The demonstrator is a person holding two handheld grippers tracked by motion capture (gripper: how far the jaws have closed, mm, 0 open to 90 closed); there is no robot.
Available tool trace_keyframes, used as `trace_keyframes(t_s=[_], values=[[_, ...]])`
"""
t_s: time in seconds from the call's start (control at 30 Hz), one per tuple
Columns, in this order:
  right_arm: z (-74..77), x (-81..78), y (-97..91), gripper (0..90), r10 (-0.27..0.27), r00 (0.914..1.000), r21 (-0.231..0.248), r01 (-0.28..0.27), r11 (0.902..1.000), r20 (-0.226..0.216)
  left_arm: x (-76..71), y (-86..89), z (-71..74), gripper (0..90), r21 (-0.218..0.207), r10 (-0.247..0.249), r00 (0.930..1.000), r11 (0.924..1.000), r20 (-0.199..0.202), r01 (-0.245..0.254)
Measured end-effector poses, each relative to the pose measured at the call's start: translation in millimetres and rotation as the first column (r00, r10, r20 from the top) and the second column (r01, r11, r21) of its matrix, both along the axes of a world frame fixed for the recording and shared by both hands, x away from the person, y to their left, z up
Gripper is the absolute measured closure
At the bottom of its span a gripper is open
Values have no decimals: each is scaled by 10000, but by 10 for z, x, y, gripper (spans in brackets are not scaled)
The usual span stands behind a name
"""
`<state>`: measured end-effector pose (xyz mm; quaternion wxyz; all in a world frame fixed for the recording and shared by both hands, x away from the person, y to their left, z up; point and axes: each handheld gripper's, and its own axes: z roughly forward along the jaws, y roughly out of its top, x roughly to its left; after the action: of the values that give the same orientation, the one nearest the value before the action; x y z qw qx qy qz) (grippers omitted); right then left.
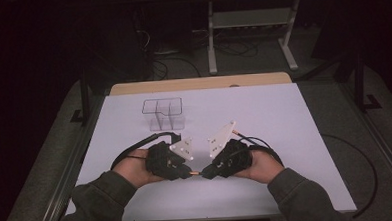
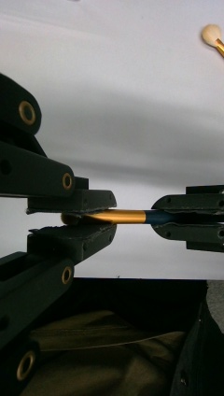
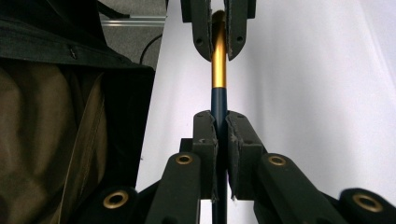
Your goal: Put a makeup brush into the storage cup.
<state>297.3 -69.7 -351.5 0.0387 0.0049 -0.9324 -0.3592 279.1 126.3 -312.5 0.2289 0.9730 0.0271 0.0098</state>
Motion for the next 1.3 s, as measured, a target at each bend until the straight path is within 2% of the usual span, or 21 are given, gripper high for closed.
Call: trace_keyframes(t_s=[0.17, 0.37, 0.57, 0.7, 0.8, 0.93, 1.03, 1.3], values=[[-46, -1, -11, 822, -40, 10000, 182, 41, 9998, -46, 6, 8, 35, 822, -279, 74, 9999, 9996, -70, -76], [-92, -6, 7, 818, -39, 10000, 185, 38, 9998, 20, 5, -11, 66, 834, -346, 19, 9999, 9994, -146, -24], [-108, -10, 33, 811, 1, 9999, 86, -2, 10000, 121, -2, -31, 73, 841, -112, -38, 10000, 9999, -80, 37], [-97, -6, 38, 795, -39, 10000, 162, 37, 9999, 89, 0, -43, 87, 842, 1, -66, 10000, 10000, -41, 66], [-69, -8, 51, 755, -69, 9999, 387, 64, 9992, 116, -9, -75, 77, 842, 148, -83, 10000, 9999, 1, 83], [-39, -21, 84, 775, 55, 9998, 299, -61, 9995, 192, -5, -101, 79, 842, 230, -283, 9996, 9993, 78, 281], [-49, -24, 97, 807, 65, 9999, 174, -67, 9998, 138, -17, -111, 78, 842, 276, -249, 9997, 9993, -6, 249], [-60, -19, 105, 818, 122, 9998, 114, -124, 9999, 173, -16, -118, 77, 841, 304, -267, 9996, 9992, -20, 268]])
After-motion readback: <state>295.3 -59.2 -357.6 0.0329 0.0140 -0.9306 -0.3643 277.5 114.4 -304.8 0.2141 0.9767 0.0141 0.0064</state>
